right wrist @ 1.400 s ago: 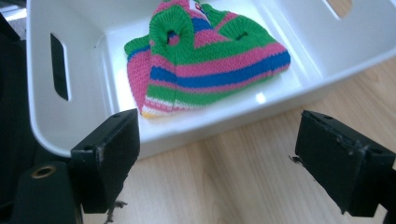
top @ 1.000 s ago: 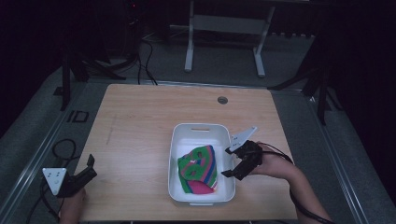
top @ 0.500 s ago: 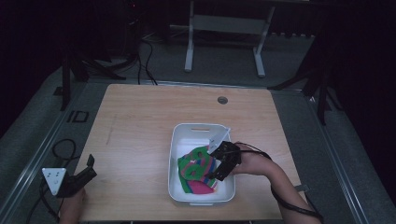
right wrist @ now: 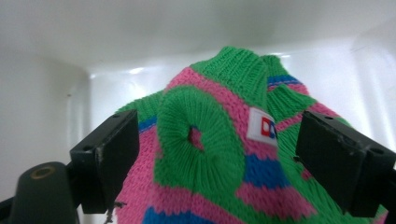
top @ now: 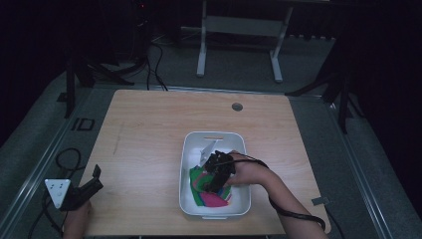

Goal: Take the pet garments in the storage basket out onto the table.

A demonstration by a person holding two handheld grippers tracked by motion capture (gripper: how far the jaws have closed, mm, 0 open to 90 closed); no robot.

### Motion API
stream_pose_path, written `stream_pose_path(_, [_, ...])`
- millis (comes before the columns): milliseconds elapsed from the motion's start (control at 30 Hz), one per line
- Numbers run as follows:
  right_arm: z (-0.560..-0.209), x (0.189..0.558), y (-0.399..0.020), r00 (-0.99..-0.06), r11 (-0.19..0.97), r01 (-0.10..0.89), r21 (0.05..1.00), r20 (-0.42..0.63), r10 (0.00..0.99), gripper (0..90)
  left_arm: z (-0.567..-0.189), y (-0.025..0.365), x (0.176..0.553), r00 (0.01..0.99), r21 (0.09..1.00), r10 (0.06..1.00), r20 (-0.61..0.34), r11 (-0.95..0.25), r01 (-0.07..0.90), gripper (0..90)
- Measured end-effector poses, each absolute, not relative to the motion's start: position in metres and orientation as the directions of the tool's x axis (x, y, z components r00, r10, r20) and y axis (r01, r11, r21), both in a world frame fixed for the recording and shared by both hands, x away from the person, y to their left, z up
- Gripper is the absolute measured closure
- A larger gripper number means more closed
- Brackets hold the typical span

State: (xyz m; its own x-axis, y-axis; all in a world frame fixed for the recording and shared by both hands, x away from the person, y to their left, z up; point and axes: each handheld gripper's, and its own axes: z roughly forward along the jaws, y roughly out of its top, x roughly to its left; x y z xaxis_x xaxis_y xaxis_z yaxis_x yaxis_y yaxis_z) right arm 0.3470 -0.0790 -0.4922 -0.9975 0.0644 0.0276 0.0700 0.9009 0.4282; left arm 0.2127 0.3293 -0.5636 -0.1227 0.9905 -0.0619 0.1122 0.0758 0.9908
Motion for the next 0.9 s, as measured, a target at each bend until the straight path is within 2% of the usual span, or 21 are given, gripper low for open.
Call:
stream_pose_path(367, [-0.522,0.342,-0.053,-0.999,0.955,0.032,0.294,0.008,0.031,13.2,-0.564,0.329,0.213,-0.121,0.991,0.991,-0.061,0.075,0.113,0.9])
stream_pose_path(467, [-0.524,0.340,-0.051,-1.000,0.958,0.018,0.287,-0.008,0.021,13.5,-0.564,0.329,0.213,-0.121,0.991,0.991,-0.061,0.075,0.112,0.9])
stream_pose_path(567, [-0.526,0.337,-0.050,-0.998,0.963,-0.009,0.270,-0.057,0.006,18.8,-0.564,0.329,0.213,-0.121,0.991,0.991,-0.059,0.073,0.114,0.9])
stream_pose_path(600, [-0.527,0.334,-0.050,-0.996,0.964,-0.029,0.265,-0.089,-0.006,22.4,-0.564,0.329,0.213,-0.122,0.991,0.991,-0.059,0.073,0.114,0.9])
stream_pose_path(633, [-0.525,0.331,-0.050,-0.996,0.960,-0.037,0.276,-0.092,-0.012,37.9,-0.564,0.329,0.213,-0.122,0.991,0.991,-0.060,0.074,0.113,0.9])
stream_pose_path(667, [-0.525,0.331,-0.050,-0.996,0.960,-0.037,0.276,-0.092,-0.012,37.9,-0.564,0.329,0.213,-0.123,0.991,0.991,-0.059,0.074,0.114,0.9])
stream_pose_path(700, [-0.523,0.327,-0.050,-0.995,0.958,-0.042,0.284,-0.098,-0.015,63.5,-0.564,0.329,0.213,-0.122,0.991,0.991,-0.059,0.073,0.114,0.9])
stream_pose_path(733, [-0.523,0.327,-0.050,-0.995,0.958,-0.042,0.284,-0.098,-0.015,63.5,-0.564,0.329,0.213,-0.123,0.991,0.991,-0.059,0.073,0.113,0.9])
stream_pose_path(800, [-0.522,0.325,-0.048,-0.991,0.962,-0.048,0.268,-0.131,-0.012,71.1,-0.564,0.329,0.213,-0.123,0.991,0.991,-0.059,0.073,0.114,0.9])
stream_pose_path(900, [-0.515,0.325,-0.050,-0.991,0.958,-0.042,0.284,-0.135,-0.003,75.2,-0.564,0.330,0.213,-0.124,0.991,0.990,-0.064,0.078,0.113,0.9])
